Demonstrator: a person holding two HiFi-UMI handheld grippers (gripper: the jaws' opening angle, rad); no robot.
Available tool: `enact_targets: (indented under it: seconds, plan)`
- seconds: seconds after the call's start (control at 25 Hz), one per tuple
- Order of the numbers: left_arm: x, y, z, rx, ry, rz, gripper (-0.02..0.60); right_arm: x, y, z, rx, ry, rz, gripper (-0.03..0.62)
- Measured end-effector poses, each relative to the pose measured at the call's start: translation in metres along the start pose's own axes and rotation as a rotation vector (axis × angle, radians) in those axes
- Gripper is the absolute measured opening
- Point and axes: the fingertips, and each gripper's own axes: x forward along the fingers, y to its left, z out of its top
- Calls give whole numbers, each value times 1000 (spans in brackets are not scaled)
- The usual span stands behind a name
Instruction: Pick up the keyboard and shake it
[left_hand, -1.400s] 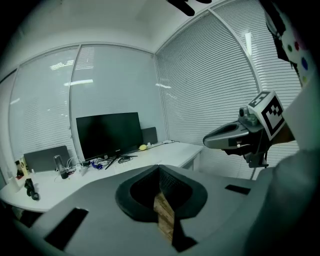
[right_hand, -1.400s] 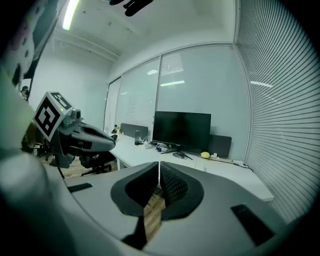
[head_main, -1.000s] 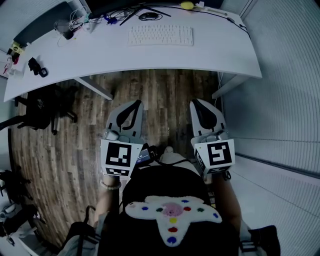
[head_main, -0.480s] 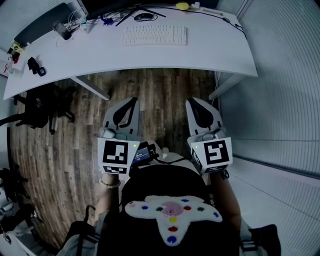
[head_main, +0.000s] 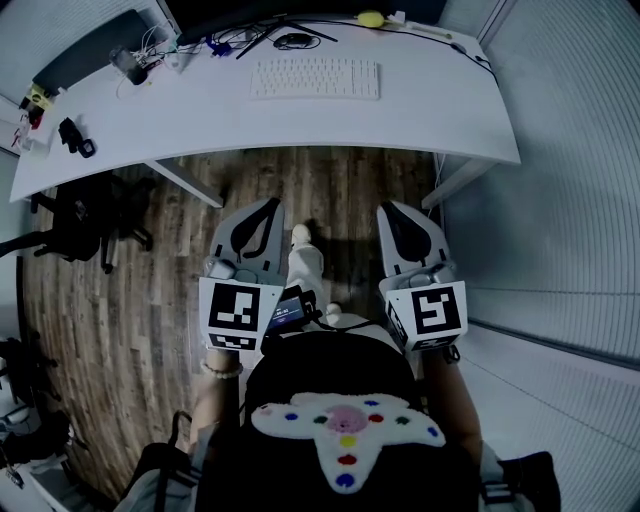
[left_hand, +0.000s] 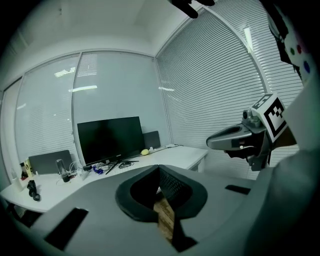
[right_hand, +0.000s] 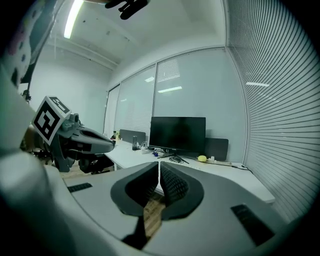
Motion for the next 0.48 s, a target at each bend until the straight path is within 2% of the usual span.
enact_targets:
  seconds: [0.2, 0.48]
  plan:
    - [28, 19, 1, -5, -15, -16, 15, 28, -8, -1, -8, 16, -10, 37]
    - [85, 74, 7, -27, -14, -33, 15, 98, -31, 16, 10, 28, -36, 37]
